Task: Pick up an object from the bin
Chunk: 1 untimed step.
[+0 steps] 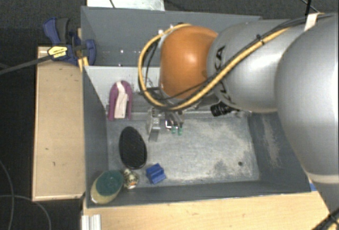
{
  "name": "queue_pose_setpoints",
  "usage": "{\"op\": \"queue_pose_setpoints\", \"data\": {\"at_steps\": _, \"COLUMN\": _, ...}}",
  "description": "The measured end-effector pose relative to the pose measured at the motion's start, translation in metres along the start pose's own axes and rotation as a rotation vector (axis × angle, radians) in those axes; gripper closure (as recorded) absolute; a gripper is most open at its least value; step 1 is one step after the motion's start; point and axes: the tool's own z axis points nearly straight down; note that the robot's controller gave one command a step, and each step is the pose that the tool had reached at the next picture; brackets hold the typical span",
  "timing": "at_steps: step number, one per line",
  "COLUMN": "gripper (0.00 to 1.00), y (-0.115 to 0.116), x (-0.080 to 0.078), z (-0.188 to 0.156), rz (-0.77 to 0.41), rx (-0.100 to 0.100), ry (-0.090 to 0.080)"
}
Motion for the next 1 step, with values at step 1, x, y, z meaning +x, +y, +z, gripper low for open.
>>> {"op": "queue_pose_setpoints", "data": {"at_steps": 1, "gripper": 1.00, "y": 0.0748, "x": 0.0161, "z": 0.0588, "rz": 0.297, "rx": -0.002, "ry": 0.000}}
